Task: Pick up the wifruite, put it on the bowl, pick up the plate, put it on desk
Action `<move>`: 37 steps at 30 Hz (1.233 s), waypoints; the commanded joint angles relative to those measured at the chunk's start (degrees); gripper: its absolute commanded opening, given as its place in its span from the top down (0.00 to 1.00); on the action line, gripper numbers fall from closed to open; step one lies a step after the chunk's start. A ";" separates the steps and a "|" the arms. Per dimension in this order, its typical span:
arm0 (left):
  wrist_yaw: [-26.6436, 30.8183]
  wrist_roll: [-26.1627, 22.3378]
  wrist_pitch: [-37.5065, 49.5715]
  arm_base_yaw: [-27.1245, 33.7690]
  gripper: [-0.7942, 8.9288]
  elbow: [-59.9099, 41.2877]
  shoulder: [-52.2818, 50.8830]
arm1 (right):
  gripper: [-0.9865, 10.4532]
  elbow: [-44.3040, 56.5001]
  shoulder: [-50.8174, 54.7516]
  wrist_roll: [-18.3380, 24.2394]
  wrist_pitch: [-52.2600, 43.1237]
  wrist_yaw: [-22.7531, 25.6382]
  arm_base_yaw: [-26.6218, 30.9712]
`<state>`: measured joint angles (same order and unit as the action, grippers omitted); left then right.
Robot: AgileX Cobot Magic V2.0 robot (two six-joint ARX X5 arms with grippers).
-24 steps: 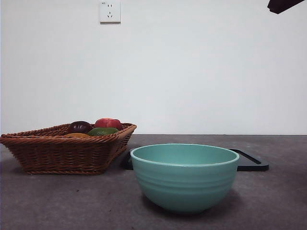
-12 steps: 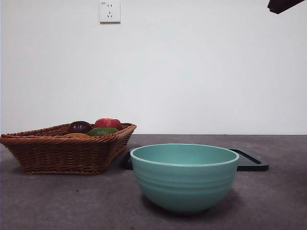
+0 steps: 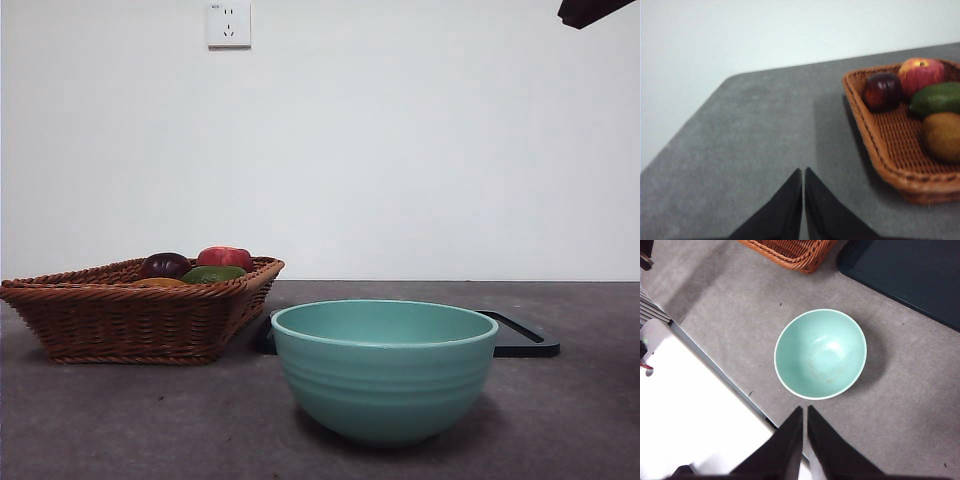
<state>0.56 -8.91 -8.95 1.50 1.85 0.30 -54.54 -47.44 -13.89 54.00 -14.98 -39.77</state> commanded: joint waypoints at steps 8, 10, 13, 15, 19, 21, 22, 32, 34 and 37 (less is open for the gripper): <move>0.15 0.83 -1.99 0.15 0.91 -1.20 -0.13 | 0.91 -0.74 -0.33 0.44 -0.85 0.00 -0.61; 0.15 0.83 -1.99 0.15 0.91 -1.18 -0.13 | 0.91 -0.74 -0.33 0.44 -1.40 0.00 -0.61; 0.15 0.83 -1.99 0.15 0.91 -1.18 -0.13 | 0.91 -0.74 -0.33 0.44 -1.70 -0.02 -0.61; 0.15 0.83 -1.99 0.15 0.91 -1.18 -0.13 | 0.91 -0.74 -0.33 0.44 -1.70 -0.02 -0.61; 0.15 0.83 -1.99 0.15 0.91 -1.18 -0.13 | 0.91 -0.74 -0.33 0.44 -1.70 0.00 -0.61; 0.15 0.83 -1.99 0.15 0.91 -1.18 -0.13 | 0.91 -0.74 -0.33 0.44 -1.70 -0.02 -0.61; 0.15 0.83 -1.99 0.15 0.91 -1.18 -0.13 | 0.91 -0.74 -0.33 0.44 -1.70 -0.02 -0.61; 0.15 0.83 -1.99 0.15 0.91 -1.18 -0.13 | 0.91 -0.74 -0.33 0.44 -1.68 -0.02 -0.61; 0.15 0.83 -1.99 0.15 0.91 -1.18 -0.13 | 0.91 -0.74 -0.33 0.44 -1.68 -0.02 -0.61; 0.15 0.83 -1.99 0.15 0.91 -1.18 -0.13 | 0.91 -0.76 0.33 2.60 -1.84 0.48 0.02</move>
<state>0.56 -8.25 -10.55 1.50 1.85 0.30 -54.54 -47.24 -13.17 52.86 -14.74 -39.57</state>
